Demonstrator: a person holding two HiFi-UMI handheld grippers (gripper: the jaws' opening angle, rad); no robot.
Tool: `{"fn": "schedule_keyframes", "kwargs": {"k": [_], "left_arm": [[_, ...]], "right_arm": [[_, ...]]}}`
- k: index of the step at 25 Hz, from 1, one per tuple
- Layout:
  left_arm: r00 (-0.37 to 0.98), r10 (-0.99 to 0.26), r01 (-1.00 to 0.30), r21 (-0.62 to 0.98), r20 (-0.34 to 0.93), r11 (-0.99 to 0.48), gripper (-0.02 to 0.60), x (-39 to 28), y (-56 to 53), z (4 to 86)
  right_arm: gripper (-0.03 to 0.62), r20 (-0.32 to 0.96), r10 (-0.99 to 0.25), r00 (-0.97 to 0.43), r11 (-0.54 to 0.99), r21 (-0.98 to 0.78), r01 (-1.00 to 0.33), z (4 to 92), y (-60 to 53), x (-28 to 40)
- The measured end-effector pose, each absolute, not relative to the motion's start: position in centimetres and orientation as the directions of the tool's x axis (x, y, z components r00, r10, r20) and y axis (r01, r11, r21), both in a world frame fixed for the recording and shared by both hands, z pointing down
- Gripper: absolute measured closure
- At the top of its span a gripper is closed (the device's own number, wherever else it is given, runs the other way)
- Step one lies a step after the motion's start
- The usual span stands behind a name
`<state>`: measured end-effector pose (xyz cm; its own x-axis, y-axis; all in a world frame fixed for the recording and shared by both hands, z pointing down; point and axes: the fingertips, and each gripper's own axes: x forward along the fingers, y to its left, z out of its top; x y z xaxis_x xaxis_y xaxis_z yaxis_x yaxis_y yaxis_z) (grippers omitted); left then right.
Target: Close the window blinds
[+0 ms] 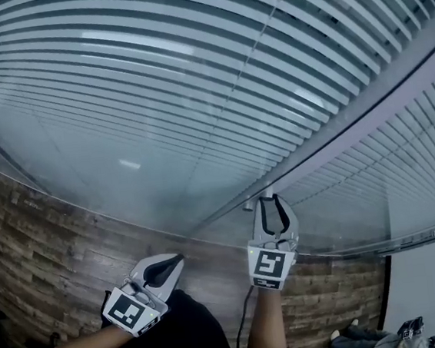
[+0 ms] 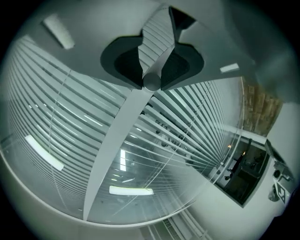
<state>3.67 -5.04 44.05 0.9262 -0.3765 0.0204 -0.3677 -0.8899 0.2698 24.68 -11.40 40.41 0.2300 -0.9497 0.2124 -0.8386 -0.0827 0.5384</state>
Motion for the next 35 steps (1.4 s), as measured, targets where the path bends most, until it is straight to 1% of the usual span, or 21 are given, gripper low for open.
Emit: {"fn": "schedule_keyframes", "kwargs": {"k": [5,7,9,11,12,14,15,16,17,20,23,25,28,30,33,35], "left_arm": [[0.937,-0.349,-0.34,0.275,0.016,-0.899,0.583,3.8,-5.3,44.6],[0.942,-0.336,-0.328,0.283,0.02,-0.902,0.583,4.0,-5.3,44.9],[0.945,-0.328,-0.32,0.284,0.02,-0.904,0.583,4.4,-5.3,44.9],[0.947,-0.321,-0.312,0.283,0.016,-0.907,0.583,4.7,-5.4,44.5],[0.948,-0.318,-0.309,0.283,0.014,-0.908,0.583,4.8,-5.5,44.3],[0.949,-0.316,-0.306,0.285,0.012,-0.908,0.583,4.6,-5.6,43.9],[0.949,-0.315,-0.305,0.286,0.011,-0.908,0.583,4.4,-5.6,43.8],[0.949,-0.315,-0.305,0.287,0.01,-0.908,0.583,4.3,-5.7,43.7],[0.949,-0.315,-0.304,0.288,0.008,-0.908,0.583,4.1,-5.7,43.6],[0.951,-0.31,-0.299,0.291,0.006,-0.909,0.583,4.3,-5.9,43.5],[0.953,-0.304,-0.291,0.293,0.003,-0.911,0.583,4.7,-6.0,43.7],[0.954,-0.298,-0.285,0.298,0.001,-0.911,0.583,4.7,-6.1,44.0],[0.958,-0.287,-0.273,0.309,0.001,-0.911,0.583,5.1,-6.0,44.2],[0.961,-0.278,-0.266,0.311,0.006,-0.912,0.583,5.5,-5.8,44.3],[0.961,-0.276,-0.267,0.31,0.016,-0.912,0.583,5.3,-5.6,44.5],[0.96,-0.281,-0.273,0.315,0.023,-0.909,0.583,4.8,-5.7,44.7]], "right_arm": [[0.467,0.226,-0.945,0.235,-0.038,0.639,-0.768,41.3,-11.4,24.5],[0.467,0.227,-0.945,0.235,-0.036,0.642,-0.766,41.5,-11.6,24.5],[0.464,0.223,-0.947,0.231,-0.05,0.608,-0.792,41.3,-11.6,24.9],[0.461,0.206,-0.951,0.229,-0.099,0.501,-0.86,40.7,-11.4,25.3],[0.458,0.187,-0.956,0.227,-0.135,0.404,-0.905,40.3,-11.2,25.5],[0.455,0.146,-0.964,0.22,-0.198,0.15,-0.969,39.9,-10.6,26.1],[0.455,0.133,-0.967,0.217,-0.214,0.038,-0.976,39.9,-10.4,26.2],[0.456,0.126,-0.968,0.217,-0.222,-0.032,-0.974,39.9,-10.3,26.3],[0.456,0.125,-0.967,0.22,-0.229,-0.058,-0.972,39.9,-10.2,26.2],[0.459,0.128,-0.962,0.24,-0.249,-0.062,-0.967,39.8,-10.2,26.1],[0.456,0.113,-0.967,0.227,-0.243,-0.148,-0.959,40.1,-10.2,25.9],[0.441,0.099,-0.969,0.225,-0.24,-0.179,-0.954,40.1,-10.5,25.6],[0.465,0.088,-0.966,0.245,-0.257,-0.186,-0.948,39.8,-10.6,25.6],[0.466,0.089,-0.963,0.254,-0.267,-0.189,-0.945,39.6,-10.6,25.7],[0.471,0.094,-0.956,0.279,-0.291,-0.155,-0.944,39.7,-10.6,25.6],[0.471,0.107,-0.948,0.3,-0.306,-0.051,-0.951,39.6,-10.5,25.4]]}}
